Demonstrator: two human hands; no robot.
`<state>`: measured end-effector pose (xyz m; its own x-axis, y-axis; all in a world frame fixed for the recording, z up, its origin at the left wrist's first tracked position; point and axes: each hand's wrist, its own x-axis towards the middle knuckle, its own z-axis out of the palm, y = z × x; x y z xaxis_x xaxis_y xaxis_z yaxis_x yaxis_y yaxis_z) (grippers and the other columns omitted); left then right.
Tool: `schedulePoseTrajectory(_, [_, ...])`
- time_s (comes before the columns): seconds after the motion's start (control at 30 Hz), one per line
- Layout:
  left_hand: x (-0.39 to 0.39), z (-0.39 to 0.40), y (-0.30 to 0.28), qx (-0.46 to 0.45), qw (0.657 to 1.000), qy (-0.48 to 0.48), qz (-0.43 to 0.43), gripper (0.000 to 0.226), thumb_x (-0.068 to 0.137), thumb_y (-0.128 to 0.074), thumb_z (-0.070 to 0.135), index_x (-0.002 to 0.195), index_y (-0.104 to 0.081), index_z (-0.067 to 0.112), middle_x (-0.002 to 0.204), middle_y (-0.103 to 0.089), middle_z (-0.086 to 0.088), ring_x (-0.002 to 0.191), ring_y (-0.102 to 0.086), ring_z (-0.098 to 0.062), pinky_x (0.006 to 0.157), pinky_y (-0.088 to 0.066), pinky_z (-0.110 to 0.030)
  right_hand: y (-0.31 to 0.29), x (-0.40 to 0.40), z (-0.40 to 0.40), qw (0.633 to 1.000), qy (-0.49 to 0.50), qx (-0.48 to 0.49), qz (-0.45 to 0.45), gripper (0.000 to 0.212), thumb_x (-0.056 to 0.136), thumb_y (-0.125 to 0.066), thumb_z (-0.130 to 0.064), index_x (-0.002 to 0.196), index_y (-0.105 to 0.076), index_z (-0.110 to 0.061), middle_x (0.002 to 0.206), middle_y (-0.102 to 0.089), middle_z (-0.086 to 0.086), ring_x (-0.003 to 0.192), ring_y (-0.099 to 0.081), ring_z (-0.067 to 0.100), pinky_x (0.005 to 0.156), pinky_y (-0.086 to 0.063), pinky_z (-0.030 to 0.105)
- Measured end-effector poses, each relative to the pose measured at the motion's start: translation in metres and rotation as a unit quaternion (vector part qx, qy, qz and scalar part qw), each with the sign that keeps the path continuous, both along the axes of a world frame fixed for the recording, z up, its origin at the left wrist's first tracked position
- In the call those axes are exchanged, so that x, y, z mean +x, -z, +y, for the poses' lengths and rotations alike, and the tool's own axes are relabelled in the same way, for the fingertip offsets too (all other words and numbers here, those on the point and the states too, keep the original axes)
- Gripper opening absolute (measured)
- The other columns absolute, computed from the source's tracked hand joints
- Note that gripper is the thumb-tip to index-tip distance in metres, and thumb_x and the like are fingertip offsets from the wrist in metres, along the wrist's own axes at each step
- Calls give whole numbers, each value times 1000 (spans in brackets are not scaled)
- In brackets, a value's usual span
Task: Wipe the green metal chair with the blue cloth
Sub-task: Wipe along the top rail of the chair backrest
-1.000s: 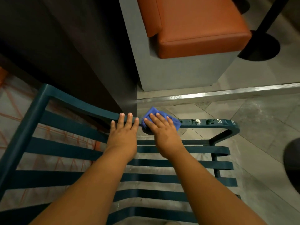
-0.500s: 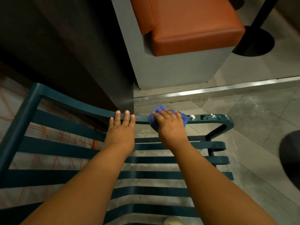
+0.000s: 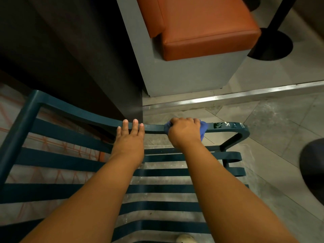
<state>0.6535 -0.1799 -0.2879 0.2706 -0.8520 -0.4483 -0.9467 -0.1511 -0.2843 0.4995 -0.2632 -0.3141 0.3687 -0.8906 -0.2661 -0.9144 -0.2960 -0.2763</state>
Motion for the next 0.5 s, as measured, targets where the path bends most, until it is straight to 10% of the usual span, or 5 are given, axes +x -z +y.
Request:
schedulePoseTrajectory(0.23, [-2,0,2,-8,1000,1,-7,99,84,-57,7,145,20,20,155,23,-6,140,21,-36,113,8,-48,18,8,26,984,-146,-97,-37,78,86,-58,-16,150,-15,-27,149,-33,6,139,-26,29,117,-5,50])
schedulePoseTrajectory(0.5, [-5,-1,3,-13,1000,-4,-7,98,84,-55,5,145,20,19,155,24,-7,140,21,-36,112,9,-48,12,23,26,994,-67,-78,27,69,84,-67,-20,143,-29,-18,145,-39,11,138,-28,34,117,-7,54])
